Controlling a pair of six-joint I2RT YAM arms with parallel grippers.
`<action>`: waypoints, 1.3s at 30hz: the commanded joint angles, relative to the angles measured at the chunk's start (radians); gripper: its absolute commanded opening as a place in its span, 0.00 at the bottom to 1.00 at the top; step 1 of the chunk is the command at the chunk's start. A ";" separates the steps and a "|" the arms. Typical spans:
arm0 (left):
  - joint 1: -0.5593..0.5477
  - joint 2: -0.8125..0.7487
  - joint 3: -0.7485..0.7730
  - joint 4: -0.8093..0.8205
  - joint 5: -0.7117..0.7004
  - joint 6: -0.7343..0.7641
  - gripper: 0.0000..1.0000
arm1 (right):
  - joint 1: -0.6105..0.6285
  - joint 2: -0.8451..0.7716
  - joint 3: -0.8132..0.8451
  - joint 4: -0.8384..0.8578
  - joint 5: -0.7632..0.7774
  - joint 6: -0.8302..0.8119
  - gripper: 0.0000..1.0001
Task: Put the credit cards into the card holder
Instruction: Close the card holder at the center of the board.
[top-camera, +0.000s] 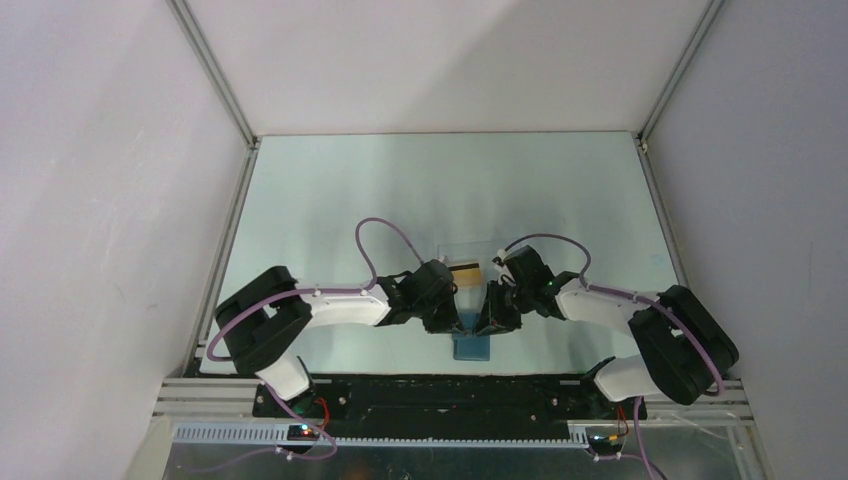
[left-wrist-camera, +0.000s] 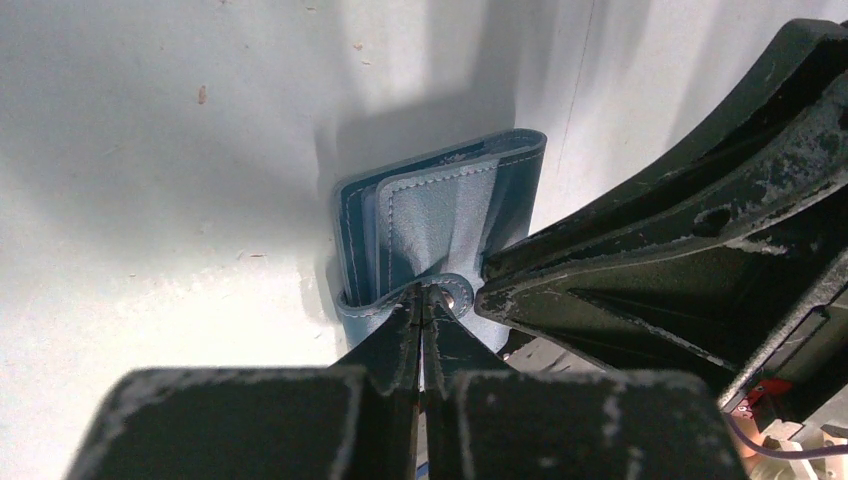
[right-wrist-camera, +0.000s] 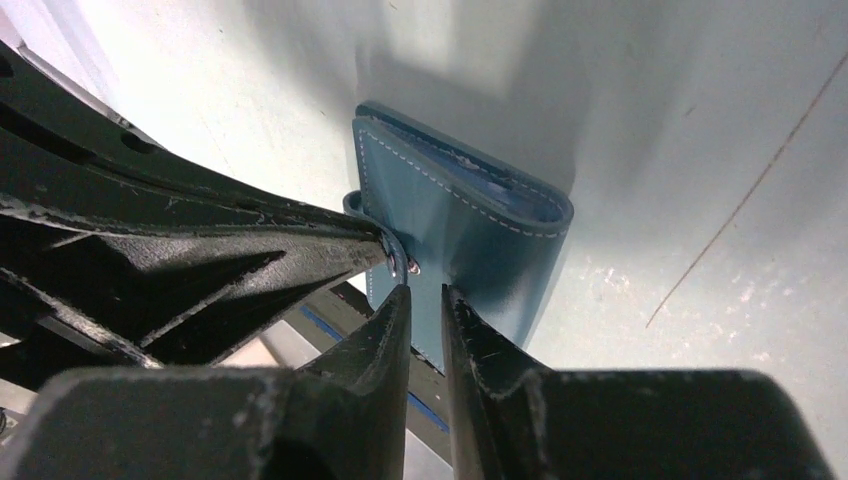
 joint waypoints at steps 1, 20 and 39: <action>-0.010 0.023 0.017 -0.024 -0.023 0.030 0.01 | -0.012 0.033 -0.001 0.060 -0.046 0.021 0.21; -0.012 0.025 0.019 -0.025 -0.023 0.033 0.01 | 0.006 0.081 -0.002 0.044 -0.039 0.005 0.19; -0.012 -0.056 0.014 -0.025 -0.041 0.033 0.21 | 0.016 0.070 0.016 -0.022 0.049 -0.050 0.00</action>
